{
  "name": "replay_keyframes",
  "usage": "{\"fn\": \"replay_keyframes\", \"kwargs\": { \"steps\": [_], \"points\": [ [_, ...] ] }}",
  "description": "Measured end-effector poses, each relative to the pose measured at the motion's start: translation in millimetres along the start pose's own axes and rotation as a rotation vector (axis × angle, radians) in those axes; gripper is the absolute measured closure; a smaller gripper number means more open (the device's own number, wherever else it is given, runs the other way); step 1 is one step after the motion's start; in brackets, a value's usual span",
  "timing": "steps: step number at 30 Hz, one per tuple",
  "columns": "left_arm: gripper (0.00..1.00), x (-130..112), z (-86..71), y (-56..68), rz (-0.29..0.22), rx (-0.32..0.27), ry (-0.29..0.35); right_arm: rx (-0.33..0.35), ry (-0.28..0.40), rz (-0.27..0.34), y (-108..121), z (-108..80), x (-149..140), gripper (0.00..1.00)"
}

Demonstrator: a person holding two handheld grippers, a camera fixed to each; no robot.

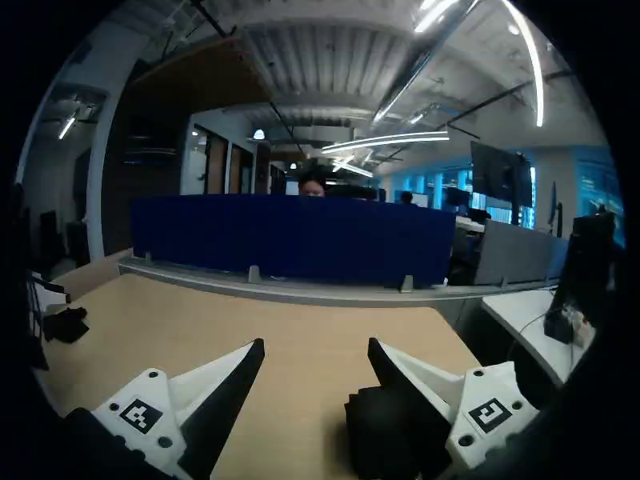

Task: Fold towel

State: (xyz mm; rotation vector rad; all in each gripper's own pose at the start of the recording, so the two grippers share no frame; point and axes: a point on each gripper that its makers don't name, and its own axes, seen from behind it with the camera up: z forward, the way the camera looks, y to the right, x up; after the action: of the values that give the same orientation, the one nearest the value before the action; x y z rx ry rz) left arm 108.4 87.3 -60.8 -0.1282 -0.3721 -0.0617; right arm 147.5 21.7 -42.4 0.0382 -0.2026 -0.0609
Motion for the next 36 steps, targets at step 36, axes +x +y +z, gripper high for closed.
{"fn": "replay_keyframes", "kwargs": {
  "steps": [36],
  "points": [
    [0.04, 22, 32.4, -55.0, 0.052, 0.112, 0.279, 0.008, 0.061, -0.027, -74, 14.8, 16, 0.00]
  ]
}}
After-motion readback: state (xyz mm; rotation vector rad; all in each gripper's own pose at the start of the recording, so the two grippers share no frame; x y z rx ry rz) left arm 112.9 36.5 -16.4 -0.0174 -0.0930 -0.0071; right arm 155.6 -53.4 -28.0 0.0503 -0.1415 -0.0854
